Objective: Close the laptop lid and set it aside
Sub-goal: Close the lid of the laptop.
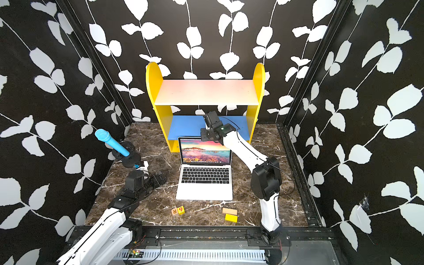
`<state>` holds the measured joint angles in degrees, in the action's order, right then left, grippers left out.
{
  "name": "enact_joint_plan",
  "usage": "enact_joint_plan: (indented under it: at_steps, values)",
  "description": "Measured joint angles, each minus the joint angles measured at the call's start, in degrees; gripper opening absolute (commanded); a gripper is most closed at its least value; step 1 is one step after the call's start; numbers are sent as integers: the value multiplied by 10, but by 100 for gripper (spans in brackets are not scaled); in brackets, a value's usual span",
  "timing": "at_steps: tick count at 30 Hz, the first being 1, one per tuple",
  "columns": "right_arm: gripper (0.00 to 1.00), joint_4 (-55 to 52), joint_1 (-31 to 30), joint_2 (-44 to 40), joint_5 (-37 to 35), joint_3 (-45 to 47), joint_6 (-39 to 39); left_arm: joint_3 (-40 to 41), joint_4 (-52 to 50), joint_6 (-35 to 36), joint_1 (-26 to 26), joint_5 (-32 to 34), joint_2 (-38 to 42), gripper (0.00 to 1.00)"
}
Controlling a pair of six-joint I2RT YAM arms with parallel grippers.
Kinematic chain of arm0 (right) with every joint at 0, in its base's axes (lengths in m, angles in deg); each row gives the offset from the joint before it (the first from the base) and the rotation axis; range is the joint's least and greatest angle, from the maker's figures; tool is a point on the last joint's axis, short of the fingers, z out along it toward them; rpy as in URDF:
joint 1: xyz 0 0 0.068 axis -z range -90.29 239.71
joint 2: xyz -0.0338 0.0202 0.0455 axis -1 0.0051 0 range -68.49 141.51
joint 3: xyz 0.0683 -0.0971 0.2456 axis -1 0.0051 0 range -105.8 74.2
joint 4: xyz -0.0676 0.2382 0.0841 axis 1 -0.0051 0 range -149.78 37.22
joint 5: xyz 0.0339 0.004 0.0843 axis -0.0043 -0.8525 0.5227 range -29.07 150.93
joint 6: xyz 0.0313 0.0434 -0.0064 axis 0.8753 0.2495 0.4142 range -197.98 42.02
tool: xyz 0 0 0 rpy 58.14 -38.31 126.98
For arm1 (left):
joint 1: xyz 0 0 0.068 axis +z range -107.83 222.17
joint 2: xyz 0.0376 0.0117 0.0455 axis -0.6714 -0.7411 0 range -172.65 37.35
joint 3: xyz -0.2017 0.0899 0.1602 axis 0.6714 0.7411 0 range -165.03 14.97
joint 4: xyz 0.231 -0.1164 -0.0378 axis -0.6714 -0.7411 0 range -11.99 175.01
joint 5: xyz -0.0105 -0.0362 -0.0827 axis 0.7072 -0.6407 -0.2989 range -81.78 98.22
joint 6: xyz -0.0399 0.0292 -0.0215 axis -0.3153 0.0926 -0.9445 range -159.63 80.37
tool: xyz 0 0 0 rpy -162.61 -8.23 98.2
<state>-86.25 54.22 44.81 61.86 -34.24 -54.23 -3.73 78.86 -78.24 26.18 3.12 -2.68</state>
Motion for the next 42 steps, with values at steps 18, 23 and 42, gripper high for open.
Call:
enact_joint_plan:
  at_steps: [18,23,42]
  values:
    - [0,12,0,-38,42,47,2,0,0,0,0,1,7,97]
    - [0,15,0,-48,51,61,2,0,-1,0,0,2,7,98]
    - [0,15,0,-82,77,103,2,0,-4,0,0,7,7,98]
